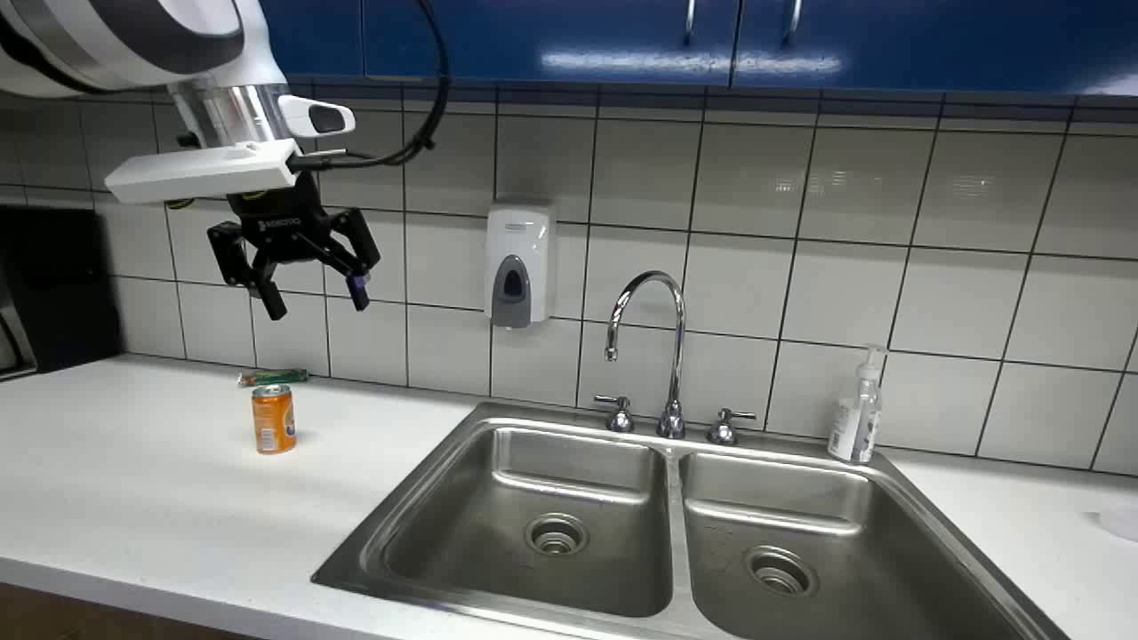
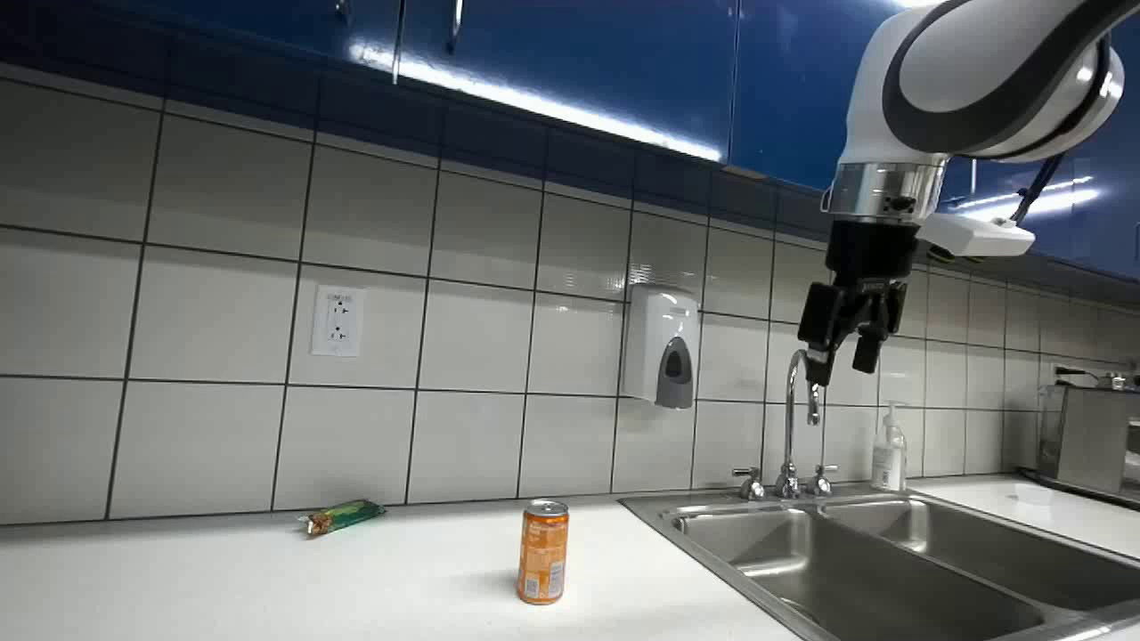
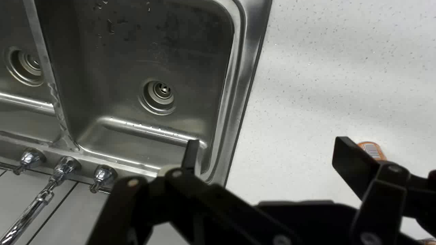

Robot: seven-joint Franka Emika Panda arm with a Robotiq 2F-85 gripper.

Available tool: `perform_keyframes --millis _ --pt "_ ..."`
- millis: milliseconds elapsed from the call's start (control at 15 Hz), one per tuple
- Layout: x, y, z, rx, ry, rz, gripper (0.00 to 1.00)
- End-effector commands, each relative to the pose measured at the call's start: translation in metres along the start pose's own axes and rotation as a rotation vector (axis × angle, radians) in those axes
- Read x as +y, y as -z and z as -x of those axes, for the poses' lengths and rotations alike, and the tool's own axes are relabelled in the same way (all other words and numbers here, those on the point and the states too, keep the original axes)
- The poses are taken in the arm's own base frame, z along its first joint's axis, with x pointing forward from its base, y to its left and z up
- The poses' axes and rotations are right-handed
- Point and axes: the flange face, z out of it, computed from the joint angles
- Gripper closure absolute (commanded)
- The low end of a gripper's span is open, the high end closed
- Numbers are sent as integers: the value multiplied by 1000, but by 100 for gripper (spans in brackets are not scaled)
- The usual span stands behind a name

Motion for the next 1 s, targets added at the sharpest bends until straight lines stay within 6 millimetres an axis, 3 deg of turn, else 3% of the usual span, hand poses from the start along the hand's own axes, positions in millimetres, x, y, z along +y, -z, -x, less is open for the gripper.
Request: perform_keyframes --millis 0,600,933 --pt "0 0 0 -3 0 -1 0" --pt "-1 -1 -1 -3 4 -4 0" --pt "-19 -15 -6 -37 35 -68 0"
